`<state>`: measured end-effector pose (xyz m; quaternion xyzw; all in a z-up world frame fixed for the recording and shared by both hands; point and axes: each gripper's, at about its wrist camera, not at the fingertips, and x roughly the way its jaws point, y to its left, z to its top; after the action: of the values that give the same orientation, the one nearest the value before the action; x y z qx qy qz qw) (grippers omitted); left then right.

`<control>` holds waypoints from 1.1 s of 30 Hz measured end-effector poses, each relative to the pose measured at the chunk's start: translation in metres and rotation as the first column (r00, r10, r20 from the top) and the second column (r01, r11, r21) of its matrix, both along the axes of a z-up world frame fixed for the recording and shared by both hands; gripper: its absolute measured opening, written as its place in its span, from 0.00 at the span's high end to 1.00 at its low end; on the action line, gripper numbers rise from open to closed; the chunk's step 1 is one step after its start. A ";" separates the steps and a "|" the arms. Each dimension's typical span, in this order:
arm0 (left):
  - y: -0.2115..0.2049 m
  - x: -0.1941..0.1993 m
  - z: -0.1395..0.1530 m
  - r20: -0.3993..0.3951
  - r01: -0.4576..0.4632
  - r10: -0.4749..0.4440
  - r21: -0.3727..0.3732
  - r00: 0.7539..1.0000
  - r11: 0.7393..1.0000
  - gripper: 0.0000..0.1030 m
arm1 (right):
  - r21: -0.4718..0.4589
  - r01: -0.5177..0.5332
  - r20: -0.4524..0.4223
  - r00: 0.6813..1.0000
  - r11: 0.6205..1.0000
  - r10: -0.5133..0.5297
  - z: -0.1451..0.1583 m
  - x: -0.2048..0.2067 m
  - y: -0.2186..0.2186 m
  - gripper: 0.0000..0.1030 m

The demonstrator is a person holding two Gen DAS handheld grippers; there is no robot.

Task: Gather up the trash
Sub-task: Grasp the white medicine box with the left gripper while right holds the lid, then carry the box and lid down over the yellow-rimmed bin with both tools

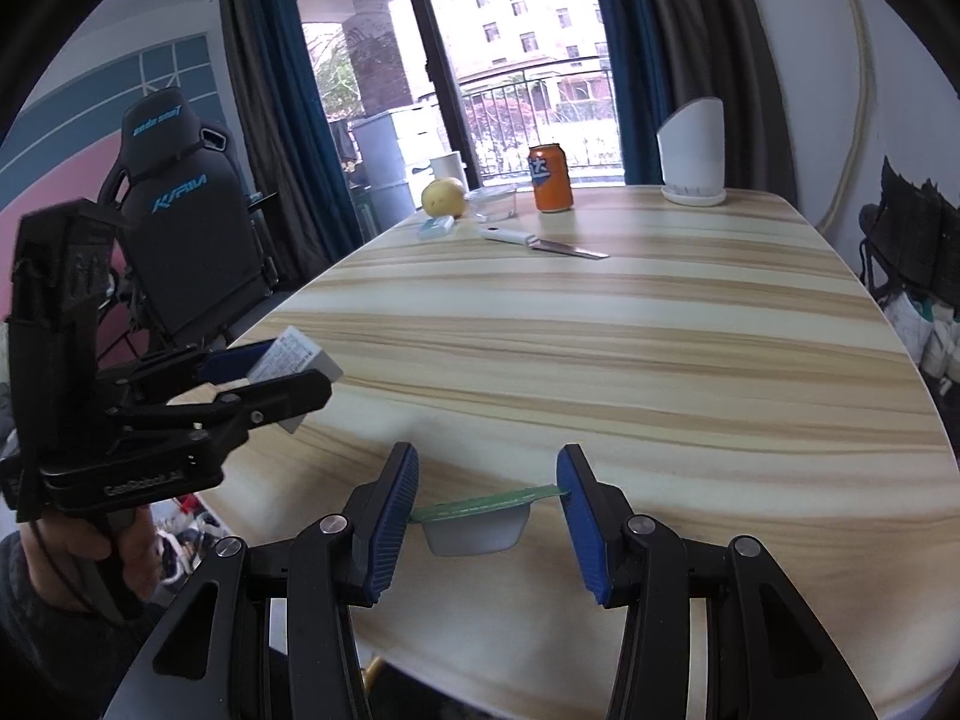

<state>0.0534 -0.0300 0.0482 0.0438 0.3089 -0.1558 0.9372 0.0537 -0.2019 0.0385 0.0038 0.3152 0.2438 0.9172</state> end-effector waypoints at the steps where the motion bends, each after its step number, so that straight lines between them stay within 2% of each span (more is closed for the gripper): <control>1: 0.000 -0.006 0.003 0.019 -0.008 0.008 0.009 1.000 1.000 0.52 | -0.002 -0.001 0.006 1.000 1.000 0.001 0.001 -0.006 0.002 0.55; 8: 0.001 -0.039 0.006 0.060 0.014 -0.013 -0.010 0.998 1.000 0.52 | 0.015 0.026 0.042 0.999 1.000 -0.027 0.007 -0.052 0.009 0.55; 11: 0.001 -0.056 0.001 0.074 0.020 -0.020 0.006 0.997 1.000 0.52 | 0.030 0.045 0.043 0.998 0.999 -0.046 0.005 -0.069 0.006 0.55; 14: 0.005 -0.074 -0.009 0.071 0.020 -0.018 -0.017 0.997 1.000 0.52 | 0.048 0.060 0.032 0.998 0.997 -0.062 -0.002 -0.083 0.003 0.55; 22: 0.008 -0.099 -0.040 0.030 0.018 -0.017 -0.057 0.999 0.998 0.52 | 0.040 0.060 -0.037 0.998 0.997 -0.059 -0.038 -0.115 0.008 0.55; 33: 0.007 -0.108 -0.091 -0.074 0.001 -0.007 -0.088 0.997 0.996 0.52 | -0.026 0.082 -0.153 0.985 0.996 -0.085 -0.100 -0.114 0.024 0.55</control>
<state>-0.0545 -0.0227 -0.0426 -0.0029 0.3361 -0.1728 0.9258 -0.0599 -0.1776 -0.0614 0.0268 0.3868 0.2012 0.8995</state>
